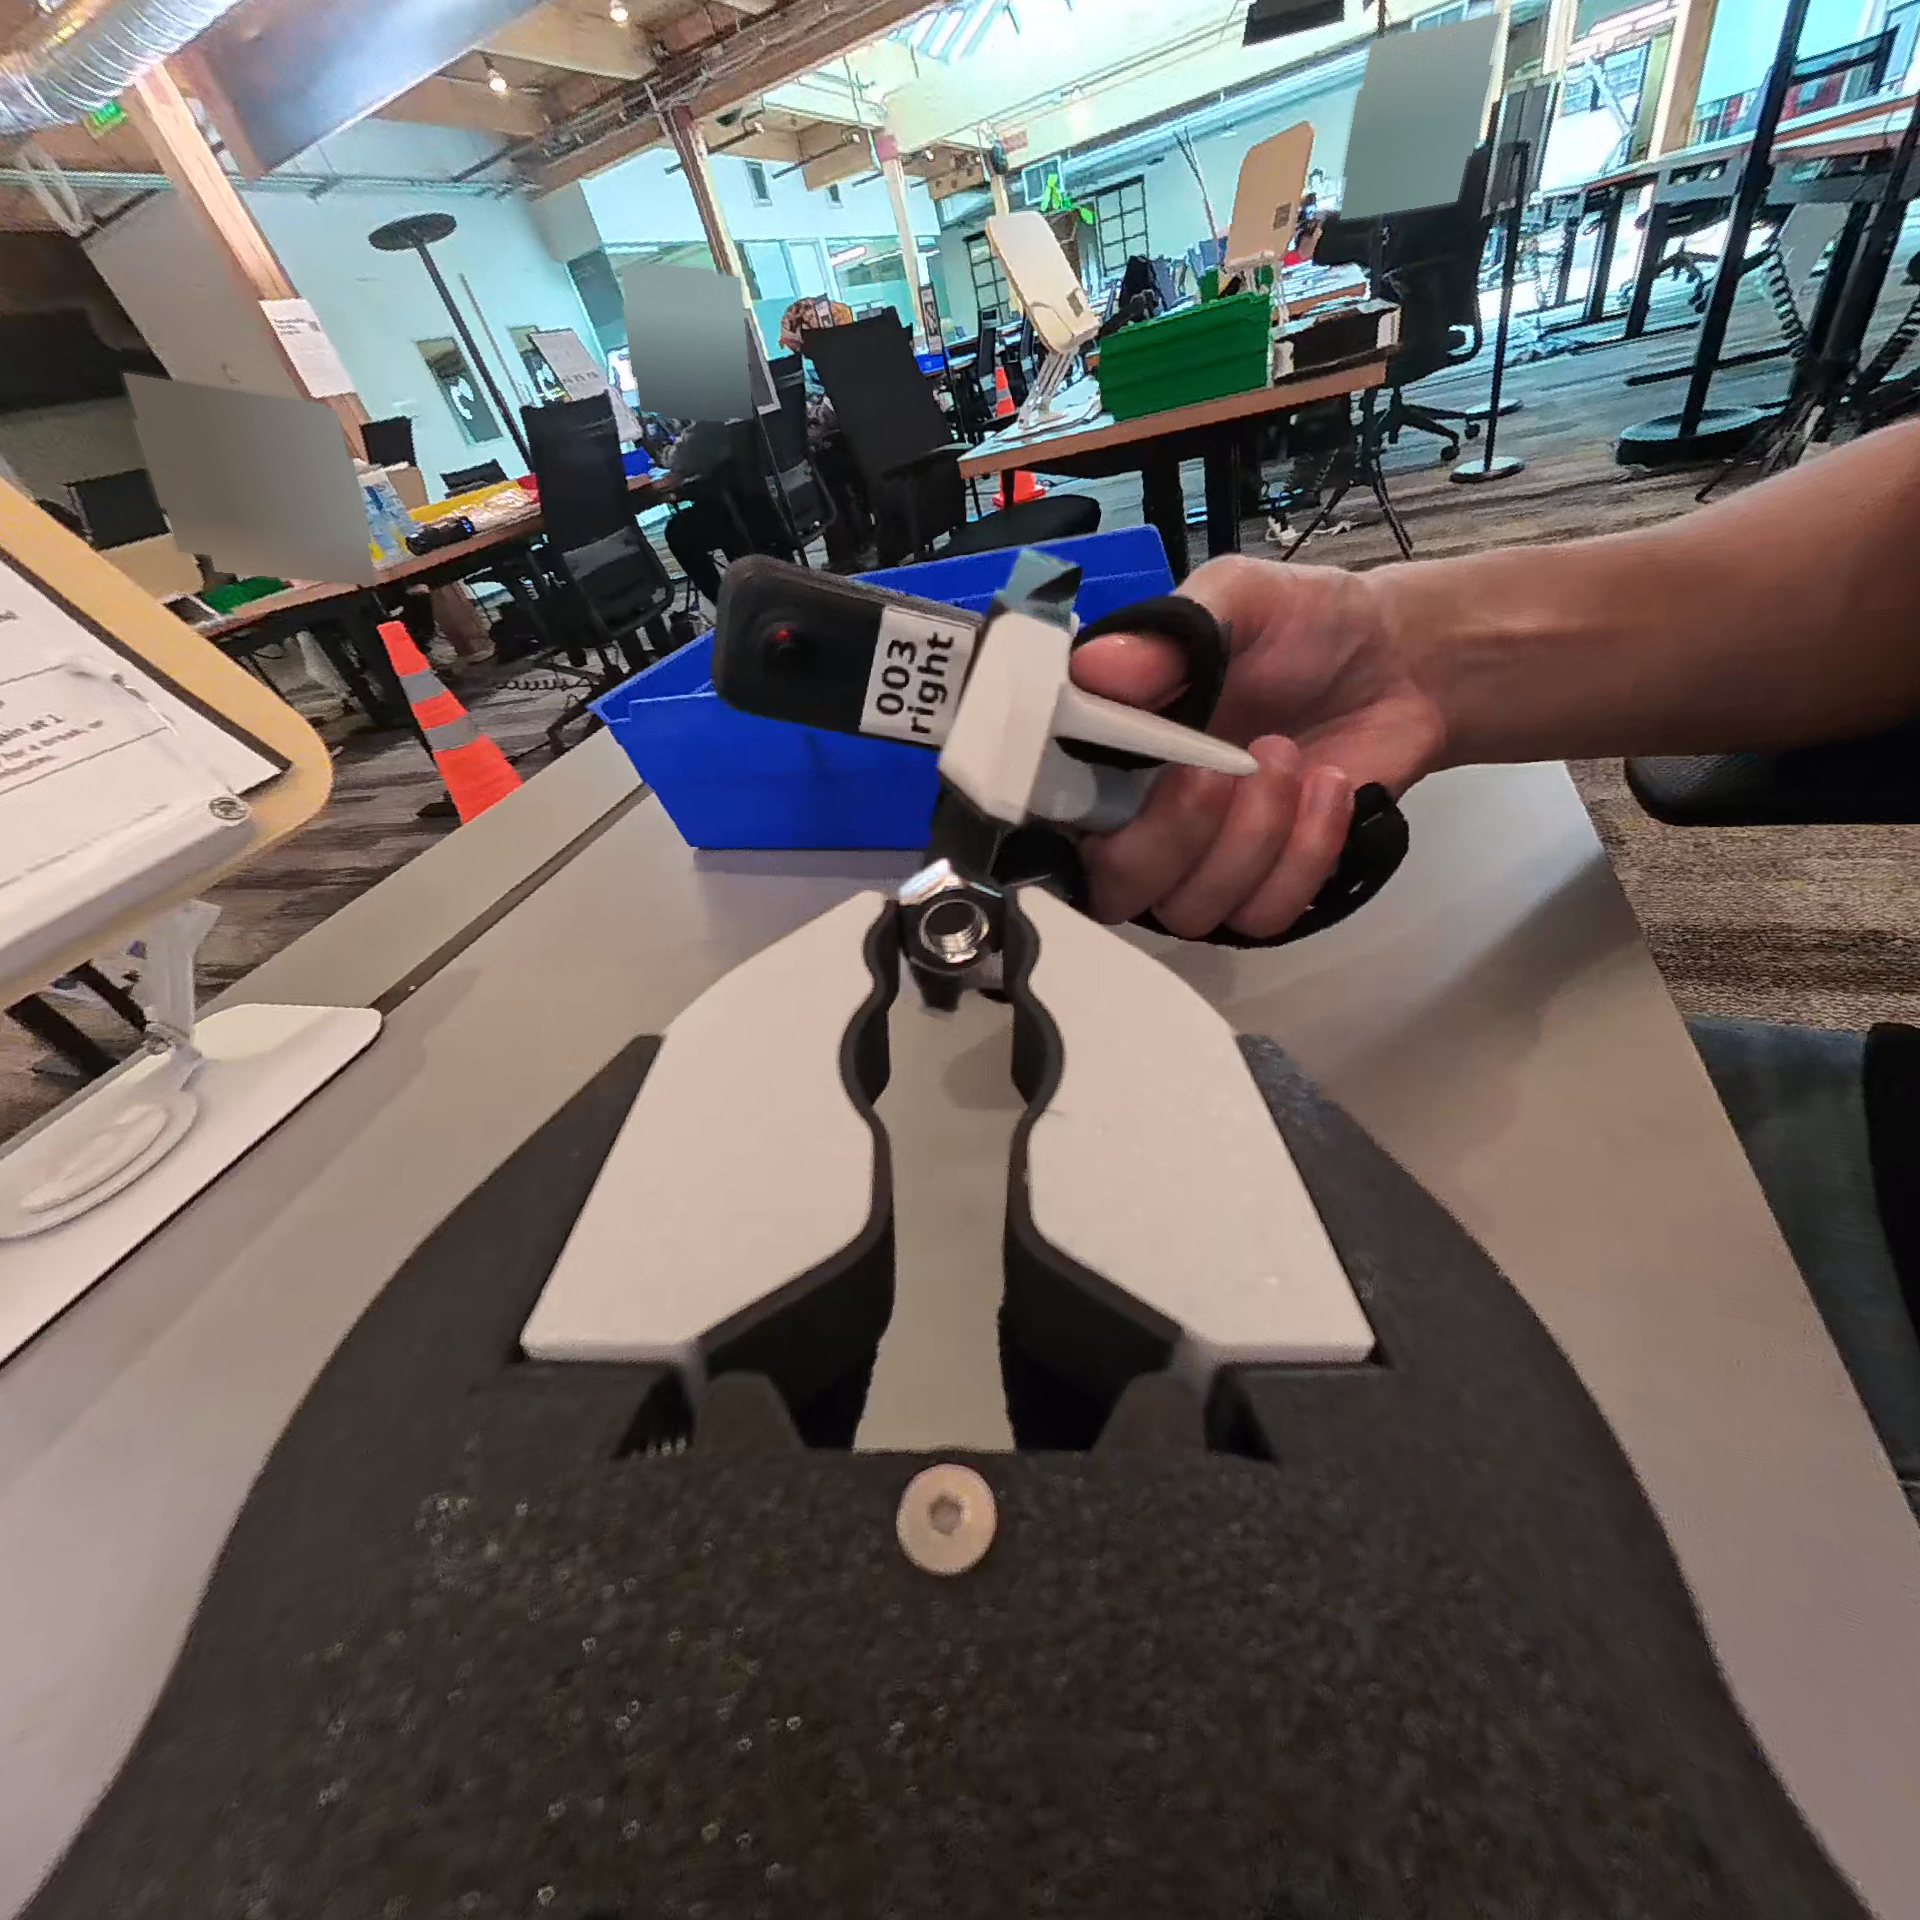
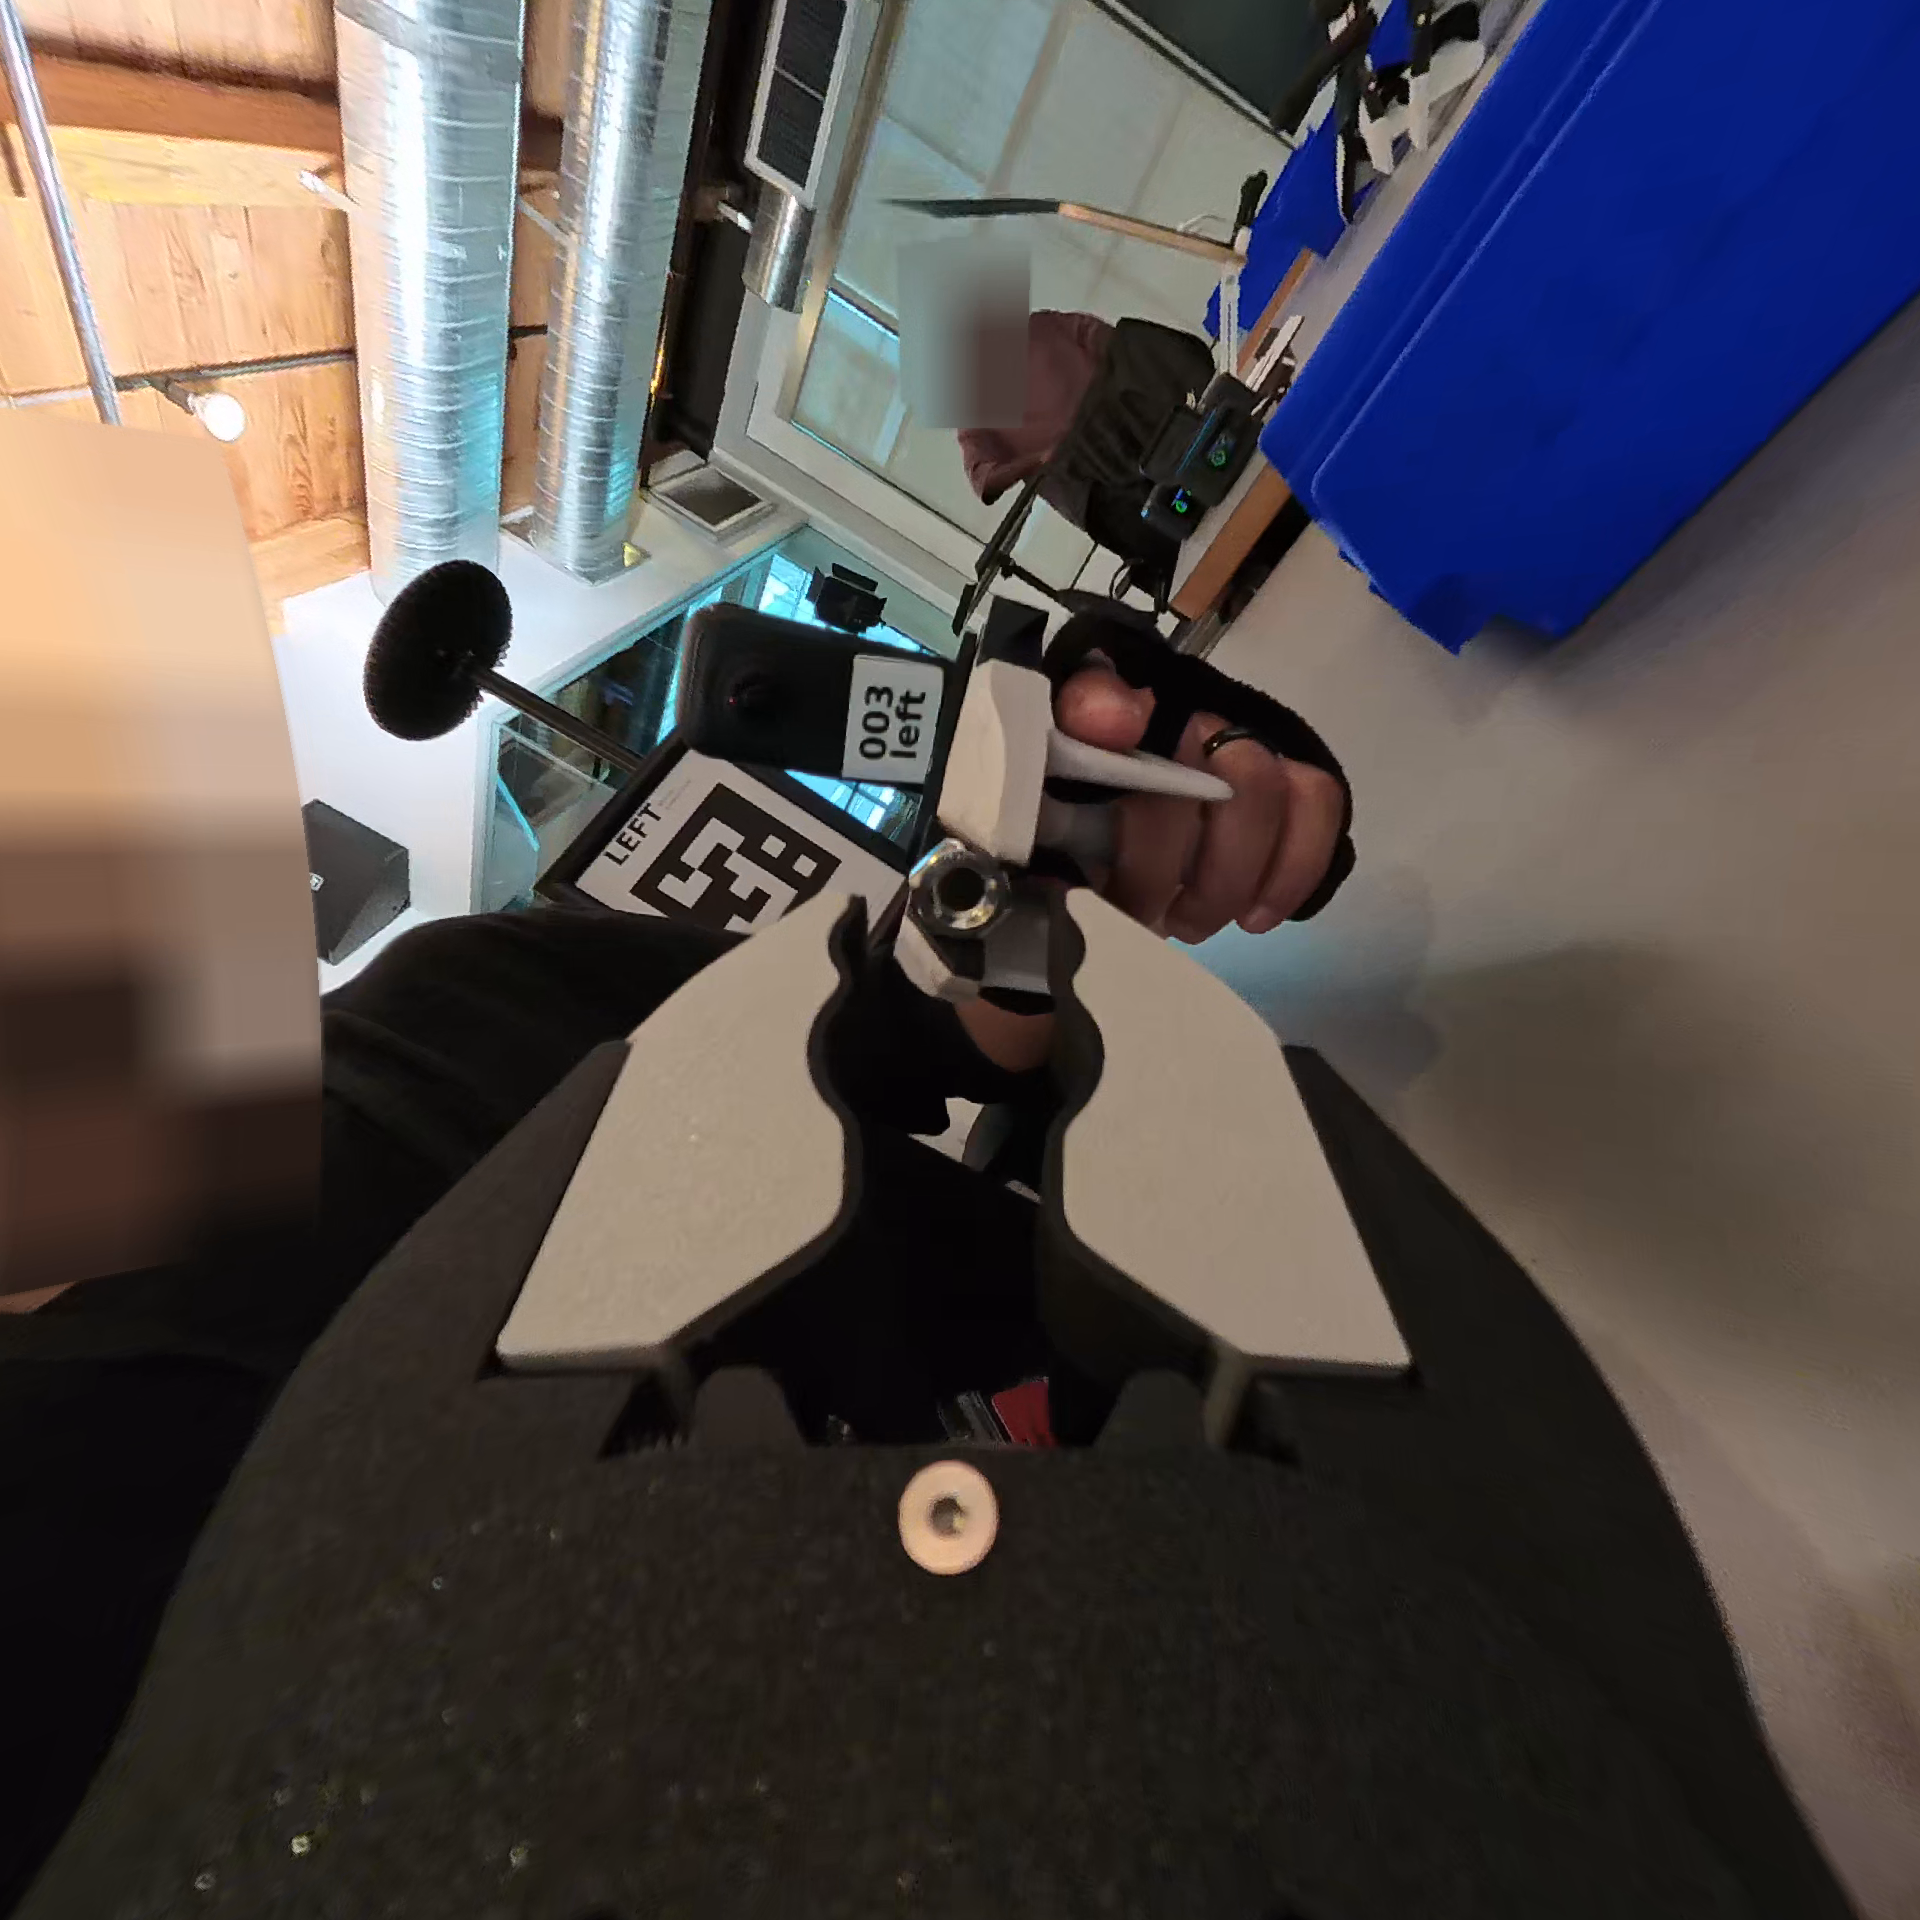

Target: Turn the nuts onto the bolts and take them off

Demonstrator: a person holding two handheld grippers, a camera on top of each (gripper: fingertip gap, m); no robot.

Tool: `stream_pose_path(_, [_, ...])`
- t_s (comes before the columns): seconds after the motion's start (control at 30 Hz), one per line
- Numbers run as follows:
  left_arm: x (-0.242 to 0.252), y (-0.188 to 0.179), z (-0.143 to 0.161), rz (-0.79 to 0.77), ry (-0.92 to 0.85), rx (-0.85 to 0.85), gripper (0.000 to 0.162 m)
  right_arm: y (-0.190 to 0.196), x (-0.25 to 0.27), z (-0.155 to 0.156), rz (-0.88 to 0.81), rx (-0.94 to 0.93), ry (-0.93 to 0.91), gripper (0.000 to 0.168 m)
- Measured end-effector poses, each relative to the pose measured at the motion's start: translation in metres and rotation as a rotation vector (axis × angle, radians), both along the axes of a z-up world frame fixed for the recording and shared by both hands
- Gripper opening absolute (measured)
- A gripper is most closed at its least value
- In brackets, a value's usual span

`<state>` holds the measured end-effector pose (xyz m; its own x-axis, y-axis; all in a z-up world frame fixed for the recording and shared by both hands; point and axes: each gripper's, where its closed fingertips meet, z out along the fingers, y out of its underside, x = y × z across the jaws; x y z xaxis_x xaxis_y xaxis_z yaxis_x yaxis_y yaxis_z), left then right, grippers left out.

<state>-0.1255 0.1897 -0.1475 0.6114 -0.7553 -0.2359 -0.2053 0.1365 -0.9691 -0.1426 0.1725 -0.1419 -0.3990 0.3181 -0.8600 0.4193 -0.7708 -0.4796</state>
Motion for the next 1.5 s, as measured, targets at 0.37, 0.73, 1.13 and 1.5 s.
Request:
stream_pose_path(0.37, [0.003,-0.002,-0.005,0.026,0.032,-0.035,0.030,0.000,0.002,-0.005,0.000,0.016,-0.006,0.018])
stream_pose_path(0.73, [-0.043,-0.021,-0.033,0.243,-0.176,-0.393,0.056,0.190,0.155,0.070,-0.776,1.009,-0.457,0.018])
stream_pose_path(1.13, [-0.047,-0.016,-0.046,0.266,-0.102,-0.411,0.054,0.247,0.267,-0.126,-0.439,0.864,-1.353,0.019])
stream_pose_path(1.5, [-0.030,-0.023,-0.058,0.210,-0.020,-0.438,0.060,0.244,0.277,-0.132,-0.385,0.890,-1.434,0.036])
